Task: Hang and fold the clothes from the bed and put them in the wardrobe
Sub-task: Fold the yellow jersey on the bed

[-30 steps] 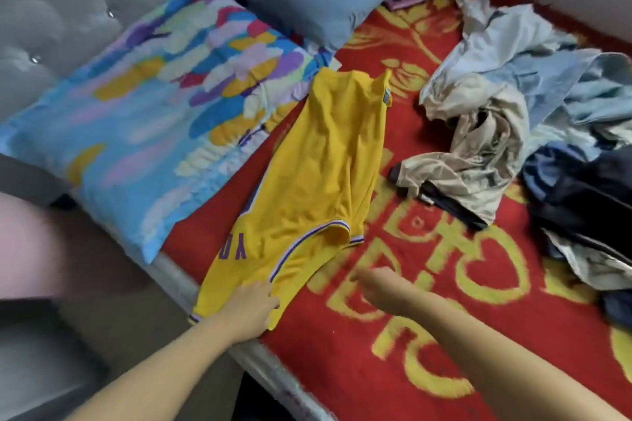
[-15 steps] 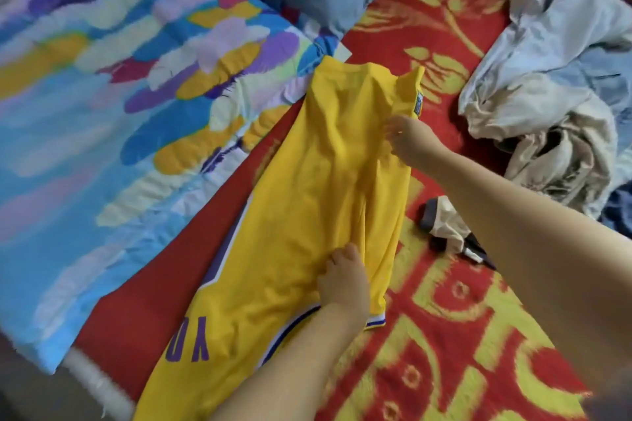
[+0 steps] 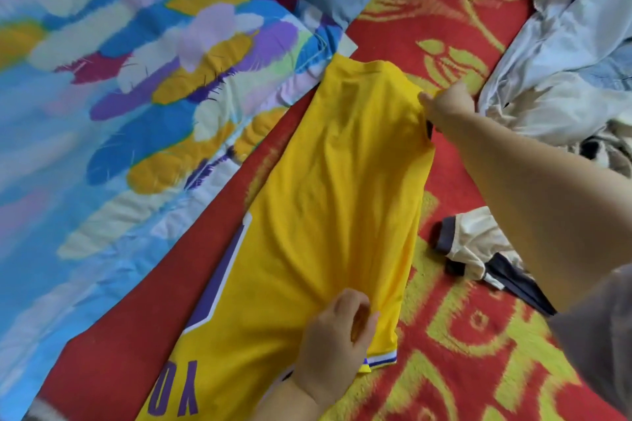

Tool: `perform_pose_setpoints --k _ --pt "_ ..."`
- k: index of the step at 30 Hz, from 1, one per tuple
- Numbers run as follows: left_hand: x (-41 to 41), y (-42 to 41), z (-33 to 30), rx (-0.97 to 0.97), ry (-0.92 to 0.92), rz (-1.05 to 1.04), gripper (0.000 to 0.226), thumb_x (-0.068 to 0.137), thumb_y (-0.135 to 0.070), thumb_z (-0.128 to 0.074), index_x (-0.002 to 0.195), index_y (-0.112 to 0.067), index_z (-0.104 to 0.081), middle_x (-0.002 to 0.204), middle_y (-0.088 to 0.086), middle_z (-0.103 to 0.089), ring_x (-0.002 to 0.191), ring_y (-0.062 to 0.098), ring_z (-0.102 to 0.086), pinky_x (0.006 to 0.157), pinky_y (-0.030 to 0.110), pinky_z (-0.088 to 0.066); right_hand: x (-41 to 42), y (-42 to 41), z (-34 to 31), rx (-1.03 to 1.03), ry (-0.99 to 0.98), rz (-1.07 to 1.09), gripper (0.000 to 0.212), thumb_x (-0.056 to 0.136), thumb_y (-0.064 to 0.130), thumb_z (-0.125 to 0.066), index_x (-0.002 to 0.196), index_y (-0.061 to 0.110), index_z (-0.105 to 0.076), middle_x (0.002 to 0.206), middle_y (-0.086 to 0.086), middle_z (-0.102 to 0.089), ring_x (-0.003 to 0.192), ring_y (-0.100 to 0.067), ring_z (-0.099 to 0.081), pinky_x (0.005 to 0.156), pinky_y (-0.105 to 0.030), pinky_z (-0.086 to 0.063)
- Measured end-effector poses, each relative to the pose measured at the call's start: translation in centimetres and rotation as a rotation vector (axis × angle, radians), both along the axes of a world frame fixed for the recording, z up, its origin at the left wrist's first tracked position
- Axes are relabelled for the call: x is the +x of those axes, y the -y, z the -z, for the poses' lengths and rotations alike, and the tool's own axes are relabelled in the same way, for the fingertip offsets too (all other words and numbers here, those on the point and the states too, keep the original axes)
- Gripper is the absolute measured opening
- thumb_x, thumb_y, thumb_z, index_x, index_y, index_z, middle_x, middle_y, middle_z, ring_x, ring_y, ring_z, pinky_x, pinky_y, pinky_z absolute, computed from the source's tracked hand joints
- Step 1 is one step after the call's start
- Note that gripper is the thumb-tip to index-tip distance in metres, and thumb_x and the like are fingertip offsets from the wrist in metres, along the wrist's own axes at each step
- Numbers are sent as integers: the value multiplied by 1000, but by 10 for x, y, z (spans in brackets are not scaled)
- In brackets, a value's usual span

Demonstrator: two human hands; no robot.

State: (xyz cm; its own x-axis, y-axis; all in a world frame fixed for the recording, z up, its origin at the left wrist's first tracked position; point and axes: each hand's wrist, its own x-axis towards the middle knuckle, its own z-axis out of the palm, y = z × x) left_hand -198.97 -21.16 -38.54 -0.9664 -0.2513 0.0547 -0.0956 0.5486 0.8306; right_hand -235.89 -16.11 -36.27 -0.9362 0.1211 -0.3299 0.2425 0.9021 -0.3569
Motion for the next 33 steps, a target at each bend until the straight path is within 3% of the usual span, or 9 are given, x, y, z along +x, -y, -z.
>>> perform_pose_setpoints --k 3,9,13,16,20,24,28,31,33 --pt "-4 3 -7 13 44 16 22 83 -34 -61 87 -27 -41 69 -13 -42 62 10 -45 48 21 -40 -10 5 -4 46 -46 -75 14 90 6 -42 92 4 -56 80 -12 -55 70 -27 -52 47 -25 -32" --pt "-2 21 -6 96 191 -200 24 82 -15 -73 101 -12 -60 57 -12 -28 56 1 -40 51 23 -32 -20 63 -60 -189 -182 -324 25 89 5 -33 78 13 -54 78 -7 -54 68 -23 -54 56 -33 -49" --pt "0 17 -22 116 -13 -272 11 93 -20 -59 101 -15 -61 63 -13 -49 54 -6 -46 51 -1 -28 -25 98 -110 -583 -144 -445 43 85 -3 -28 69 25 -56 65 -4 -54 50 -9 -56 52 -22 -53" --pt "-5 -2 -23 7 -92 -128 15 96 -33 -50 106 -23 -56 80 -9 -67 69 2 -60 59 7 -44 -33 73 -101 -501 -204 -419 41 88 -6 -29 79 20 -59 81 -9 -56 55 -13 -55 50 -21 -50" --pt "-14 -24 -9 -40 156 92 38 63 -21 -87 94 -27 -64 78 -14 -68 56 1 -62 46 12 -42 -32 10 -34 -194 -39 -278 35 92 -5 -35 104 5 -66 76 -3 -53 58 -10 -44 42 -13 -40" --pt "-14 -38 11 -168 484 200 35 96 -44 -50 125 -25 -45 115 -8 -60 92 12 -64 68 23 -48 -7 -8 8 -103 109 -150 63 92 40 -59 140 4 -39 128 -17 -54 109 -28 -56 85 -35 -47" --pt "-6 -56 12 -372 645 250 67 84 -58 -58 130 -13 -41 122 5 -50 104 22 -56 78 32 -52 1 -5 13 44 150 -124 27 95 20 -53 112 -1 -50 131 -21 -53 103 -32 -58 77 -38 -50" --pt "-6 -59 2 -415 589 247 41 91 -32 -58 123 -14 -41 125 6 -47 108 22 -53 82 31 -49 2 -8 1 -27 -42 -133 32 95 12 -44 124 0 -49 129 -18 -56 114 -34 -55 82 -34 -43" --pt "-2 -54 -2 -348 405 227 35 71 -27 -75 97 -17 -53 94 -1 -58 77 13 -60 59 20 -49 1 -18 -14 -75 -276 -142 37 93 13 -43 129 5 -46 124 -19 -57 114 -34 -53 80 -32 -38"
